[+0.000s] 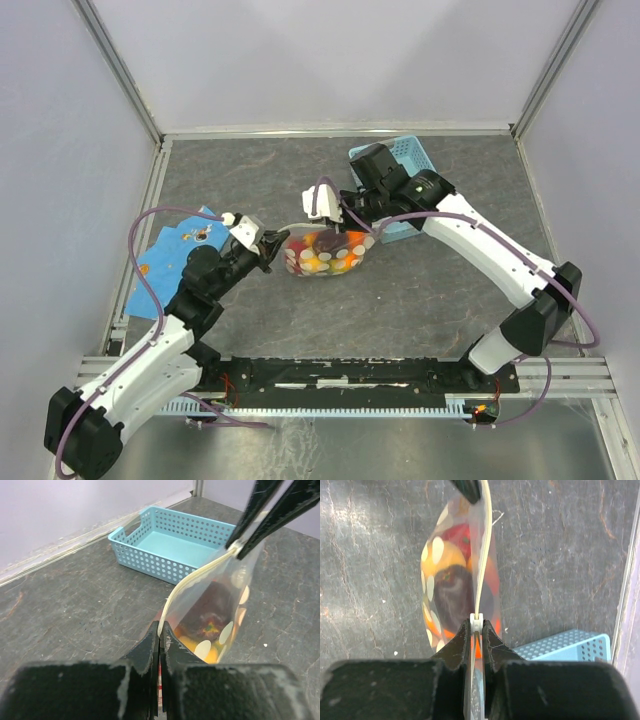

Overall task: Place the food in the zip-top bag and seal the zipper
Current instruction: Zip the zipper food storage bag at the center of the board.

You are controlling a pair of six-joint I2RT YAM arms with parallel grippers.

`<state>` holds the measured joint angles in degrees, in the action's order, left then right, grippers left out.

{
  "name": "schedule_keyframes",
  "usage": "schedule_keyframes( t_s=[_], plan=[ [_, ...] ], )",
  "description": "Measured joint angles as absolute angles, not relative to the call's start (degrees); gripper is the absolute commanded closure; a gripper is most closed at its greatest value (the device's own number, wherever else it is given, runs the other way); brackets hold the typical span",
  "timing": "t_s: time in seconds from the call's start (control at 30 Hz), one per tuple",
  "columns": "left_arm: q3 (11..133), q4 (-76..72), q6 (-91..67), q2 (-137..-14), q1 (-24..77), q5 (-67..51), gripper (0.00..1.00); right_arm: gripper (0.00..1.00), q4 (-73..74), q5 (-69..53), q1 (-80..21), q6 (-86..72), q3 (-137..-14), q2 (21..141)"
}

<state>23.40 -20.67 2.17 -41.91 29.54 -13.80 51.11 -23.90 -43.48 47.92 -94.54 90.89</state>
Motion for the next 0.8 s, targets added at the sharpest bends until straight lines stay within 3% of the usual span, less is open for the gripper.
schedule_keyframes(
  t_s=[0.8],
  plan=[
    [23.4, -15.7, 2.22, -40.18, 28.67, 0.1, 0.97, 0.98, 50.5, -17.28, -34.98, 44.77, -84.16, 80.29]
  ],
)
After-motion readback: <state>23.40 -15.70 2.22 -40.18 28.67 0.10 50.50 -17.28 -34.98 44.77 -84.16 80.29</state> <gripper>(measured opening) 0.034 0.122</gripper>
